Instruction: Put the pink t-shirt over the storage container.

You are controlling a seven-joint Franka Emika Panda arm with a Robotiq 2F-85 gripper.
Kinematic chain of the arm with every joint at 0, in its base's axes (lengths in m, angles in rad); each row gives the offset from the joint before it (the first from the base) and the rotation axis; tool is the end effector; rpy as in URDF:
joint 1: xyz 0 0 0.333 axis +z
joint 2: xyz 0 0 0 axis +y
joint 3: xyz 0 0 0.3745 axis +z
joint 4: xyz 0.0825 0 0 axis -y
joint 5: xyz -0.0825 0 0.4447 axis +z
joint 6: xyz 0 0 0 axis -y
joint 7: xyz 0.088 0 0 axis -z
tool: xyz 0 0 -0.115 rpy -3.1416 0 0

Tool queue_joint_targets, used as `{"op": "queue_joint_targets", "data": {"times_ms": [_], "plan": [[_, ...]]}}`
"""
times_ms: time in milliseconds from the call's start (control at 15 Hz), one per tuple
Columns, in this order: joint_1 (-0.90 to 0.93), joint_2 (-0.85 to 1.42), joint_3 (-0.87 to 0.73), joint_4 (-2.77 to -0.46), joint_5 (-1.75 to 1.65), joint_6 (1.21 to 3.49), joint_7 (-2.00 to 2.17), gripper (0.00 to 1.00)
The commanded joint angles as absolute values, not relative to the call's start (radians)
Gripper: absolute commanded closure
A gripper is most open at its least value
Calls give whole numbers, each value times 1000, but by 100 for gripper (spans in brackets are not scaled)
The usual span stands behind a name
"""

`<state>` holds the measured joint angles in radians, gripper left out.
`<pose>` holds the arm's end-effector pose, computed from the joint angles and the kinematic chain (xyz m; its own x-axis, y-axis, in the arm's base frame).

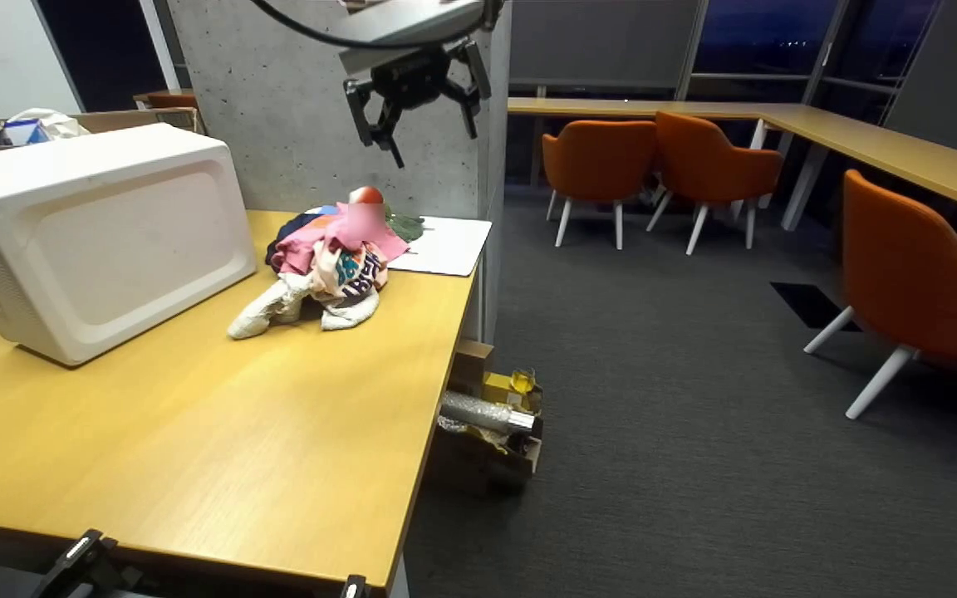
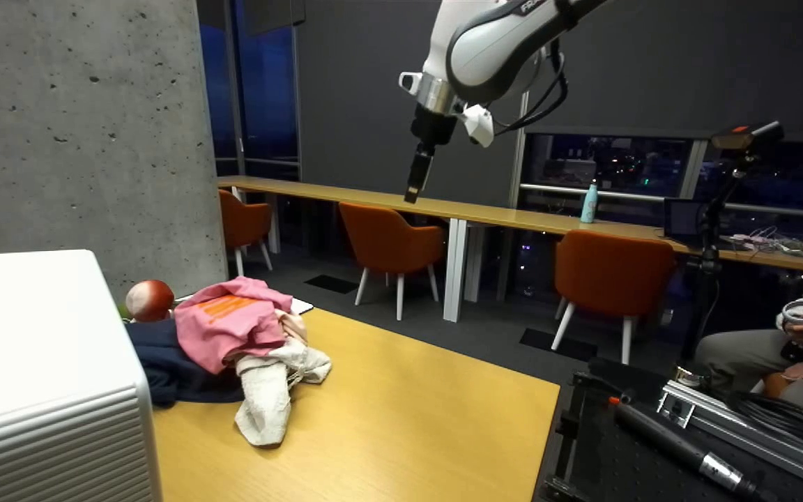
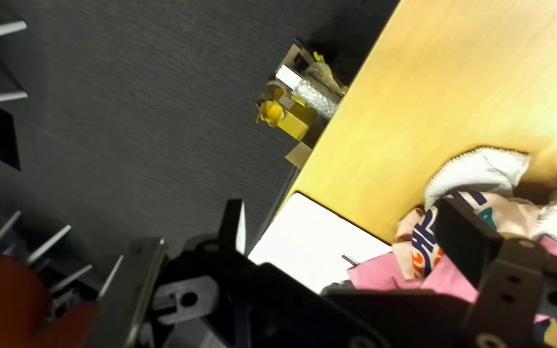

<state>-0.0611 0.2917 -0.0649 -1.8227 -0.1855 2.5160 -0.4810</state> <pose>0.7306 -0.0878 0.4374 0.8323 0.4935 0.2524 0.4052 -0.8524 0.3305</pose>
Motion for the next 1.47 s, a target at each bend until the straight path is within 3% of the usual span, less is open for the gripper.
{"op": "queue_joint_targets", "data": {"times_ms": [0, 667, 1400], "plan": [[-75, 521, 2, -1572, -169, 2512, -552, 0], [-8, 914, 169, -1034, -165, 2319, -790, 0], [72, 1230, 135, -554, -144, 1921, -901, 0]]}}
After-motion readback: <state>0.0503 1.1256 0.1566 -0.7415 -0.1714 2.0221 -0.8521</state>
